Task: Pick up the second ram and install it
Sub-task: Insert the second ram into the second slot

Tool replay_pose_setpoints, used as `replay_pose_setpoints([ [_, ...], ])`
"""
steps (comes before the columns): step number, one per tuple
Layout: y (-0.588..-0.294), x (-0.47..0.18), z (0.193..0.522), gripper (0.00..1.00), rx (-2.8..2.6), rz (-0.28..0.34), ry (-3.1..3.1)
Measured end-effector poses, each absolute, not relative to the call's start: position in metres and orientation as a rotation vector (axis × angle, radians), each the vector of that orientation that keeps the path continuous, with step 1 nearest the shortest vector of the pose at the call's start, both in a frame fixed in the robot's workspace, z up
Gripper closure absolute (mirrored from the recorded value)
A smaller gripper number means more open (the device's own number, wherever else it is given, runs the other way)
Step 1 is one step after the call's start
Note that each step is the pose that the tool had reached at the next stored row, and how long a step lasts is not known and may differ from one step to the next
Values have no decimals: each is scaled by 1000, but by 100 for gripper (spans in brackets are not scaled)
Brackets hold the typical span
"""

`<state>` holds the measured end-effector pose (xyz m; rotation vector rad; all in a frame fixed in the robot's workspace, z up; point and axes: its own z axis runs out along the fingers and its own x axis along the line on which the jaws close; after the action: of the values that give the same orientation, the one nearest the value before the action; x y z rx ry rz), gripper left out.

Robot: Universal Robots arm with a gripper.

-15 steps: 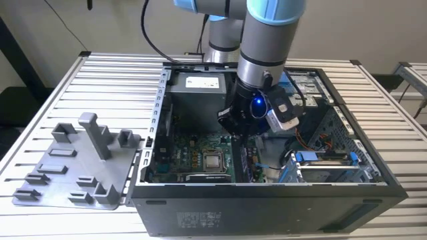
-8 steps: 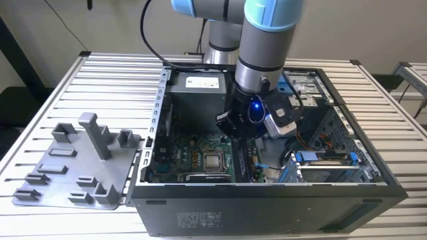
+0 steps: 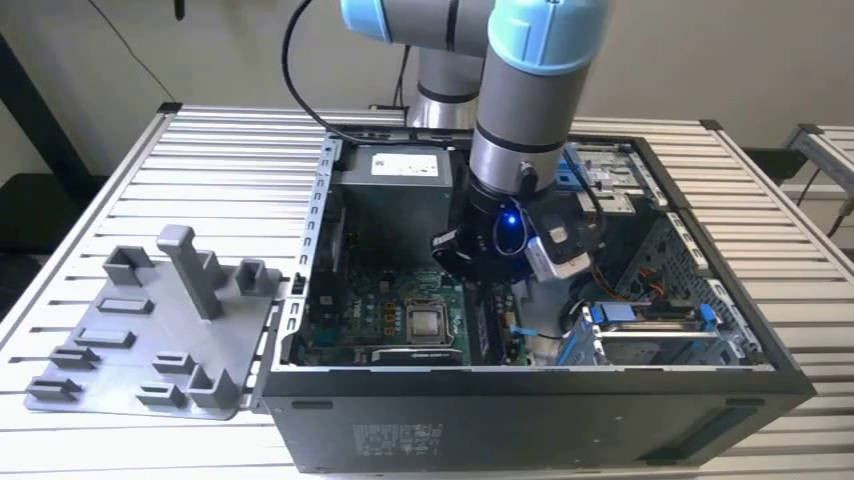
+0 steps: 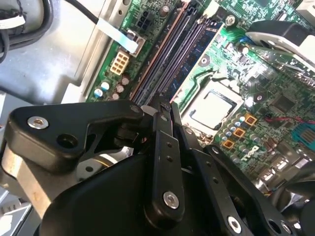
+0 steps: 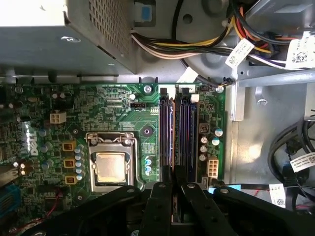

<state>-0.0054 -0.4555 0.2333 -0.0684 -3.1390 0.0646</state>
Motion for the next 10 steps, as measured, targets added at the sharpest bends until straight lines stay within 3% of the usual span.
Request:
replay_pose_setpoints([
  [10, -456, -5, 229, 86, -70, 65, -3139],
])
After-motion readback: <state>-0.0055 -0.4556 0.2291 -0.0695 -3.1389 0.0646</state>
